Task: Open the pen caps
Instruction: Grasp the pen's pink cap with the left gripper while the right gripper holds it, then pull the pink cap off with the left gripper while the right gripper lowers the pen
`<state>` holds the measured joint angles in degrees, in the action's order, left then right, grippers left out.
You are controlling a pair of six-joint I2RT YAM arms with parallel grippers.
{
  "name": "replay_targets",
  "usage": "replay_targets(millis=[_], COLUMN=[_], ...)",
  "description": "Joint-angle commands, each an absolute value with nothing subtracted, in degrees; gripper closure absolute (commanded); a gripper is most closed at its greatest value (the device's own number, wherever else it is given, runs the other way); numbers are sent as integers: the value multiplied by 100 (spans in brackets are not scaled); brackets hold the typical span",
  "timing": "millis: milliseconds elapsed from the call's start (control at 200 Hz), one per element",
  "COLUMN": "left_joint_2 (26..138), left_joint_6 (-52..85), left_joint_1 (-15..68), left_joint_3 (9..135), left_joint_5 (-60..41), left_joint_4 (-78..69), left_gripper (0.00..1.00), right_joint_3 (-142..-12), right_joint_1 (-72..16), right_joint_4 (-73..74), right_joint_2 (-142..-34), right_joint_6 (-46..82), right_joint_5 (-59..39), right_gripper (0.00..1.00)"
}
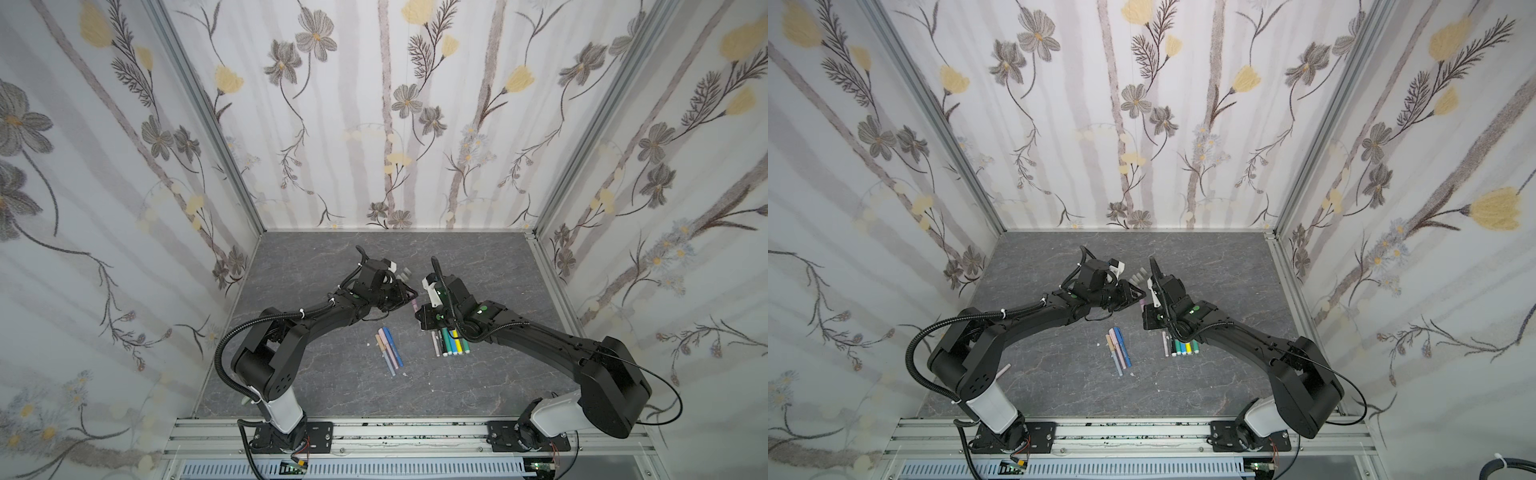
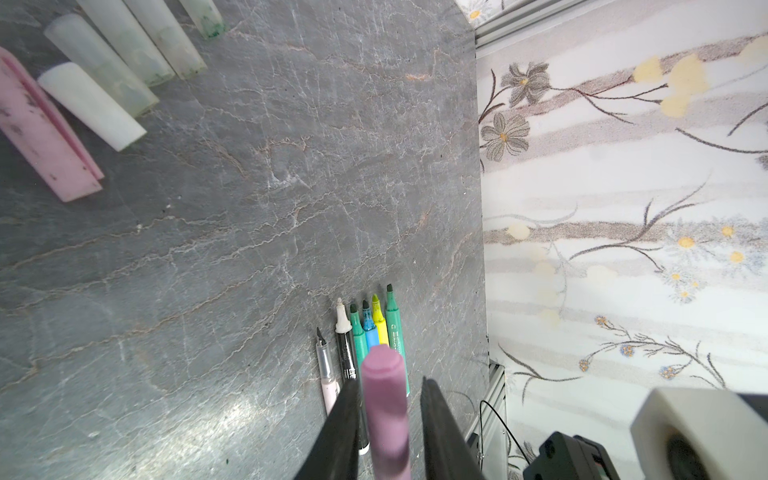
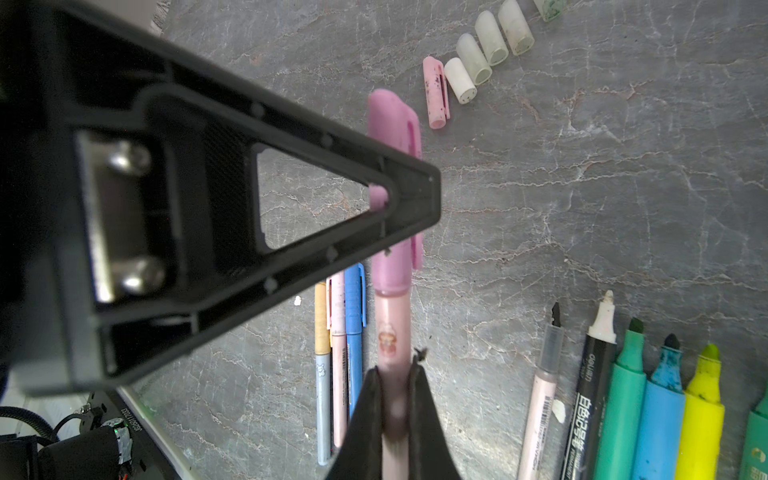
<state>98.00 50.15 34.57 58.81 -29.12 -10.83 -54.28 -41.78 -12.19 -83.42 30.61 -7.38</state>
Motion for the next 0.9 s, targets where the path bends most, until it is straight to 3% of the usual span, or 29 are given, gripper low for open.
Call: replay_targets(millis=[0, 185, 350, 580, 665, 829, 894], left_joint_2=[9853, 9881, 9879, 9905, 9907, 9936, 9974], left_joint_6=[5010, 5010, 5010, 5010, 5001, 4977, 4949], left_joint_1=[3463, 3489, 3490, 3490, 3489, 3496, 3503], left_joint_3=[5941, 5926, 5955, 5990, 5994, 6011, 6037], left_joint_5=[-2935, -2944, -2960, -2988, -2988, -2973, -2962], left_joint_4=[-1213, -1213, -1200, -1195, -1195, -1169, -1145], left_gripper=[80, 91, 99, 100, 100, 100, 100], right_joint_3=[-5482, -5460, -5449, -5550, -5588, -5601, -5575], right_joint_1=[-4176, -4182, -4171, -4140, -4126, -4117, -4116], right_joint_4=[-1072, -1066, -1068, -1051, -1049, -1049, -1065], right_joint_2=[-8356, -8361, -8380, -8527, -8591, -8630, -8623], right_joint_6=[3102, 3102, 3128, 3108, 3085, 3067, 3054], right_joint_5=[-811, -808, -743, -778, -790, -844, -861], right_gripper=[100, 99, 81, 78, 81, 99, 100])
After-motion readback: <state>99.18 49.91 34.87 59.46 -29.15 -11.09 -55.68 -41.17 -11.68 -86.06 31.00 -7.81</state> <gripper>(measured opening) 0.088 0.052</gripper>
